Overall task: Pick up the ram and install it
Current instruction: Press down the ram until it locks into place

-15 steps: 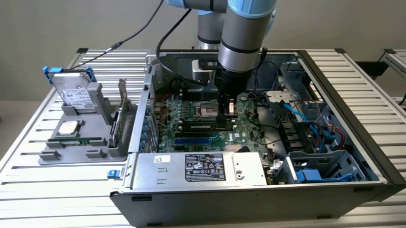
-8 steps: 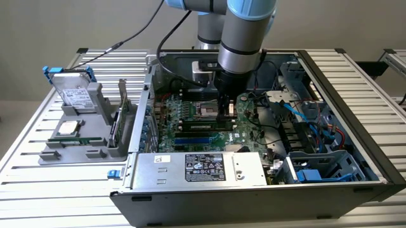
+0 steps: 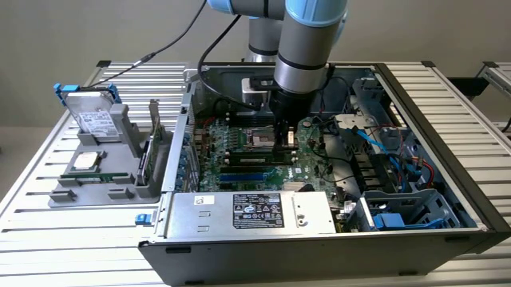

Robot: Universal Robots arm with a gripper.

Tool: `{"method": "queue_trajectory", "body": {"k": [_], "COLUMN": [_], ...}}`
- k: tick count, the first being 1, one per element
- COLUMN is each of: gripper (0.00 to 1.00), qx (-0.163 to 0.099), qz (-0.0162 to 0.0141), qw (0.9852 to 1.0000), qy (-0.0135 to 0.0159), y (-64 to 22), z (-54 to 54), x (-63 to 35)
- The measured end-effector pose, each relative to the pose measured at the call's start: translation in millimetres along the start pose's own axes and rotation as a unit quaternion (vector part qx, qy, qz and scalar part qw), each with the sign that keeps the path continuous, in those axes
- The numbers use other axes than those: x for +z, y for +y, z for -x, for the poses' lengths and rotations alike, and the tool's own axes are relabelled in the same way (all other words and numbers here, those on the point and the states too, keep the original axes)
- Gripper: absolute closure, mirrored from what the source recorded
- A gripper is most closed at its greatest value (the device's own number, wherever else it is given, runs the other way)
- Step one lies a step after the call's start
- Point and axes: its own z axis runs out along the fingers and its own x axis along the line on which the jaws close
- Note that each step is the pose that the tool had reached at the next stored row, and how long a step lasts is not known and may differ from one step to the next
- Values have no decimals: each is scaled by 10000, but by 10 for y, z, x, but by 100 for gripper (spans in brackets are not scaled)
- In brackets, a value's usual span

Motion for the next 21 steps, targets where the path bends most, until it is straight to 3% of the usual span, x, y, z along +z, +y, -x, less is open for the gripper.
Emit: {"method": "queue_trajectory", "body": {"k": [5, 15, 18, 21], "gripper": [90, 90, 90, 90], "qx": [-1, 1, 2, 5], "qz": [-5, -2, -2, -1], "qw": [10000, 10000, 10000, 10000], "qy": [-9, 12, 28, 66], "y": [5, 82, 120, 170], "z": [3, 2, 5, 12], "x": [-11, -57, -66, -64]}}
